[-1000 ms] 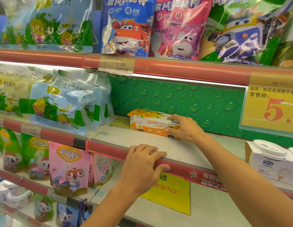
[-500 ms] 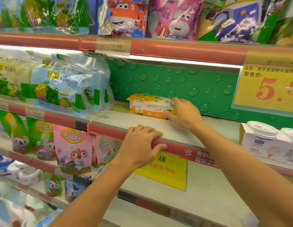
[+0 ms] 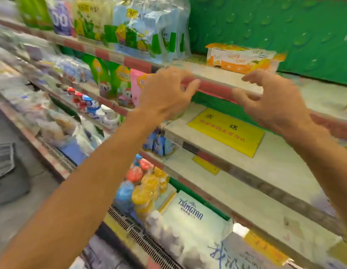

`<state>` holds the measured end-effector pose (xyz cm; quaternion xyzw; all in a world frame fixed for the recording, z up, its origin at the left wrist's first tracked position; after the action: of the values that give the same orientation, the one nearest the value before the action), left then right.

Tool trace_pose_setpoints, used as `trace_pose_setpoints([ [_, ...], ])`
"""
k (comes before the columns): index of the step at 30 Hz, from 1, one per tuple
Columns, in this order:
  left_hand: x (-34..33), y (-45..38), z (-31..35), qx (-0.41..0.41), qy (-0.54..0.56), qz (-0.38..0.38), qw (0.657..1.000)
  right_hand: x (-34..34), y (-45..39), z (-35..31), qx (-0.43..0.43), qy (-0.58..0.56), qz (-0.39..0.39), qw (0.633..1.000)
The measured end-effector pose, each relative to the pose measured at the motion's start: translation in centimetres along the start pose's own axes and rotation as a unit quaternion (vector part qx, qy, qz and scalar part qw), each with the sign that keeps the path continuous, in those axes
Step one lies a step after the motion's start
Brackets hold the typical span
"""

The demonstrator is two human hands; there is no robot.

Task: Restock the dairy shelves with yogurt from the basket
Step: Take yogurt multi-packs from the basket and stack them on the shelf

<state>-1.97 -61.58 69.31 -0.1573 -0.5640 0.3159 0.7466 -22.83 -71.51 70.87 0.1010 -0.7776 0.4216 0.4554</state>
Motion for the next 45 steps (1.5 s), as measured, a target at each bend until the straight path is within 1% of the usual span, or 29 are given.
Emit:
trace_pose_setpoints([
  [3,2.0,7.0,-4.8,0.079,-0.013,0.009,0.997,-3.0,3.4,-3.5,0.054,-0.054,-0.031,0.997],
  [6,3.8,16.3,-9.9,0.198,0.024,0.027,0.980,-7.8,7.6,-7.2,0.089,-0.117,-0.110,0.983],
  [9,5.2,27.4,-14.3,0.330,0.080,0.058,0.939,-13.4,13.0,-11.4,0.123,-0.189,-0.200,0.954],
  [13,6.0,41.1,-17.6,0.461,0.123,0.096,0.874,-20.8,20.3,-17.9,0.160,-0.242,-0.320,0.902],
  [15,6.0,46.9,-18.8,0.507,0.127,0.105,0.846,-24.2,23.5,-21.1,0.165,-0.268,-0.367,0.875],
  [20,5.0,58.4,-21.4,0.599,0.159,0.099,0.779,-30.8,30.8,-28.5,0.127,-0.305,-0.471,0.818],
  [24,3.2,66.2,-24.6,0.656,0.166,0.065,0.733,-36.5,36.6,-32.5,0.112,-0.275,-0.535,0.791],
  [26,1.6,70.4,-26.2,0.691,0.175,0.040,0.700,-39.7,39.8,-33.4,0.099,-0.251,-0.567,0.778],
  [28,-0.8,74.8,-27.5,0.721,0.182,0.013,0.668,-42.8,43.0,-34.1,0.099,-0.225,-0.597,0.763],
  [30,-3.7,78.7,-28.5,0.742,0.183,-0.010,0.644,-46.1,46.2,-34.3,0.102,-0.197,-0.624,0.749],
  [33,-9.0,84.0,-29.3,0.776,0.186,-0.048,0.601,-51.4,51.3,-33.4,0.093,-0.156,-0.667,0.723],
  [37,-16.3,89.2,-29.5,0.830,0.199,-0.099,0.512,-57.5,57.7,-31.5,0.069,-0.100,-0.715,0.689],
  [40,-21.4,91.4,-29.8,0.859,0.189,-0.153,0.450,-61.3,62.5,-30.2,0.038,-0.056,-0.764,0.641],
  [42,-23.5,92.0,-29.9,0.880,0.164,-0.174,0.411,-62.9,64.9,-29.4,0.010,-0.027,-0.788,0.615],
  [45,-24.8,92.0,-30.5,0.912,0.148,-0.174,0.341,-64.4,67.2,-28.6,-0.019,0.019,-0.799,0.601],
])
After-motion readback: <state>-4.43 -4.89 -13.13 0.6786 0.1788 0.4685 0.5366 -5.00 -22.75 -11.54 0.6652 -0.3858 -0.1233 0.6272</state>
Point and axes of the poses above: each hand's wrist, its own y-axis away from the middle knuckle, its own x-axis out of the back of the hand, z = x × y, the point moved 4 cm from there along -y, towards the middle knuckle, and after that the axes turned 2 degrees about -z, right-handed, at the moved point
